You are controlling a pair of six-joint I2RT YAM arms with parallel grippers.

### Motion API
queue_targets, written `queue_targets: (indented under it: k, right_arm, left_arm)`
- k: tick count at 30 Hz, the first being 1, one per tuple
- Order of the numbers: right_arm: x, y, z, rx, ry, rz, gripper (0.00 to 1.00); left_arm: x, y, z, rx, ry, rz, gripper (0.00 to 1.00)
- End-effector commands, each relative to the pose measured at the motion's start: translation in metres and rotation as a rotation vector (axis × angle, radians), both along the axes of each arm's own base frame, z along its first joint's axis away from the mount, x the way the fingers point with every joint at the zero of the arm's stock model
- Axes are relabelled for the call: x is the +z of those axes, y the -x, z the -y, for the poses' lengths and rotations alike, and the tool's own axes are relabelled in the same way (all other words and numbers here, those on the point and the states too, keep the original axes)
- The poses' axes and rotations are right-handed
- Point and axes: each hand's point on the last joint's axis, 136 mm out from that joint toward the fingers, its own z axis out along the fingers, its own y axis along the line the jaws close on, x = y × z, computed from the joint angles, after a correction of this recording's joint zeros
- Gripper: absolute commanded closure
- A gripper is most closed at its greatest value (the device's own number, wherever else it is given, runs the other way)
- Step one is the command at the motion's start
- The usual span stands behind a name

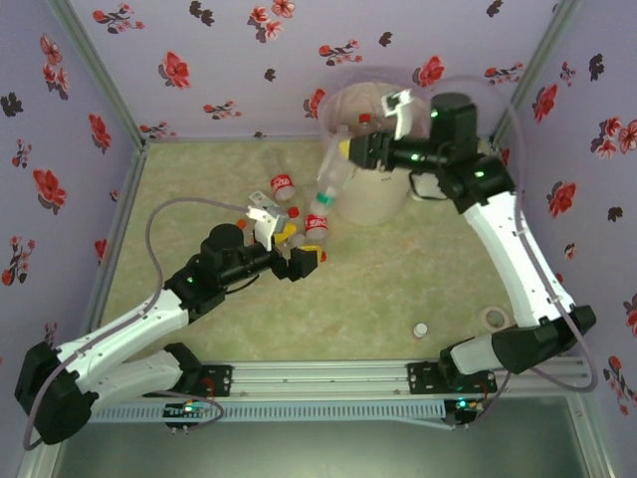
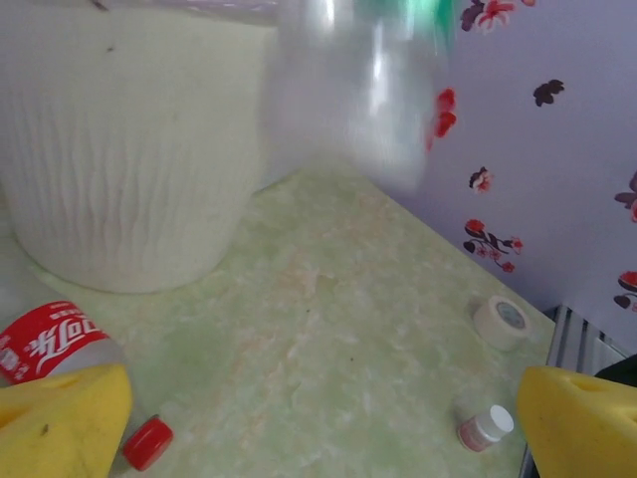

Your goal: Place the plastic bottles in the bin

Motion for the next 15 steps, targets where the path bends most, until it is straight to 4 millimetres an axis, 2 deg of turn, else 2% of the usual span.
queue_targets:
  k: [1,2,5,7,10,15]
  right_arm:
    - [0.062,-0.011,0.056,-0.285,0.067,0.248,0.75]
    - [0.075,-0.019,0.074,-0.389,0.092,0.304,0.77]
    - [0.098,-0.039,0.120,-0.650,0.179,0.422,0.86]
    - [0.105,-0.052,0.136,-0.743,0.220,0.477,0.90]
    - [0.103,-0.077,0.147,-0.813,0.293,0.494,0.90]
    - [0.062,-0.124,0.139,-0.794,0.425,0.401,0.90]
  left_arm:
    - [-0.012,-0.006,-0.018,0.103,-0.041,-0.040,0.00]
    - [-0.017,-0.009,-0.024,0.143,-0.057,-0.062,0.00]
    - [-0.036,-0.018,-0.044,0.275,-0.103,-0.139,0.00]
    - [-0.049,-0.023,-0.056,0.350,-0.129,-0.190,0.00]
    - [-0.064,-0.024,-0.064,0.393,-0.148,-0.247,0.00]
    - [-0.077,-0.020,-0.073,0.429,-0.166,-0.297,0.00]
